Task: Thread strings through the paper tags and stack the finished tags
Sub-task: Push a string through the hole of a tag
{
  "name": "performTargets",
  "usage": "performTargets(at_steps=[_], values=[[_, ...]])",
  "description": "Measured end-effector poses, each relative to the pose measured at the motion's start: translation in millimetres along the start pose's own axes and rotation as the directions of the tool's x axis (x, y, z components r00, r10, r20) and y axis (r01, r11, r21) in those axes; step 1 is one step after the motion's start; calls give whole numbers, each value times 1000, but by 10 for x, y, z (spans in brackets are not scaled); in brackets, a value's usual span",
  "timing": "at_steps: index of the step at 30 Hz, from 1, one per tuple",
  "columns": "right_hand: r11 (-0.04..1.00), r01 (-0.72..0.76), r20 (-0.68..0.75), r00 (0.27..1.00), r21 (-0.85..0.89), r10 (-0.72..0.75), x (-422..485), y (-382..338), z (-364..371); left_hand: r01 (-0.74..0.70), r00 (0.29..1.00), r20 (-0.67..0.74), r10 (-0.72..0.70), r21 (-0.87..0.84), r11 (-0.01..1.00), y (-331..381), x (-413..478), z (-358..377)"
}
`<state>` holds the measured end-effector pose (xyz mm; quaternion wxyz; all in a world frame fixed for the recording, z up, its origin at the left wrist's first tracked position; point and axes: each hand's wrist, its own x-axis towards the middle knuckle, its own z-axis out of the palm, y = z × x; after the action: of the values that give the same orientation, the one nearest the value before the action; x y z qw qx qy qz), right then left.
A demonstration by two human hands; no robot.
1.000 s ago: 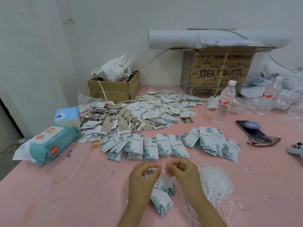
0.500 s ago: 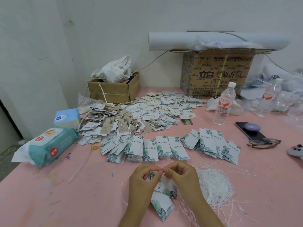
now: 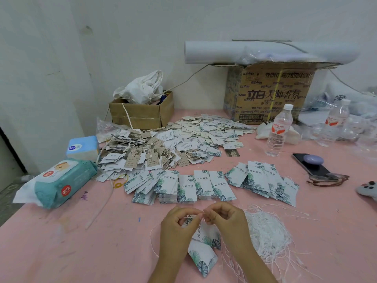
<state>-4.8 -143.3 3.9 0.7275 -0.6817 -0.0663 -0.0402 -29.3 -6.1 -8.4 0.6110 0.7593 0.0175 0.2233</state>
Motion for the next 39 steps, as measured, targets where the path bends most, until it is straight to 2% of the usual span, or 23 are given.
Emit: performTargets(at_steps=[9,12,20,31,36,39], values=[[1000,12,17,1000,12,-12,-9,-13,9,3,1000,6,-3,-10,1000,22,-1,-1],[999,16,51,999,40,-18,-6,-10,4,13,1000,4,-13,-63,998,30,10,-13],[997,-39,134,991,70,30,-21,2,-4,155,987,75,-141,-236,959,20,18,-22],[997,-34,147,989,68,23,-20,3,1,237,969,131,-208,-274,932,35,18,-48],[1000,-3,128,992,26,0,-28,14,41,289,957,115,-265,-324,901,53,26,-20],[992,49,134,990,-117,-33,-15,51,25,374,925,94,-369,-406,834,35,47,-19]])
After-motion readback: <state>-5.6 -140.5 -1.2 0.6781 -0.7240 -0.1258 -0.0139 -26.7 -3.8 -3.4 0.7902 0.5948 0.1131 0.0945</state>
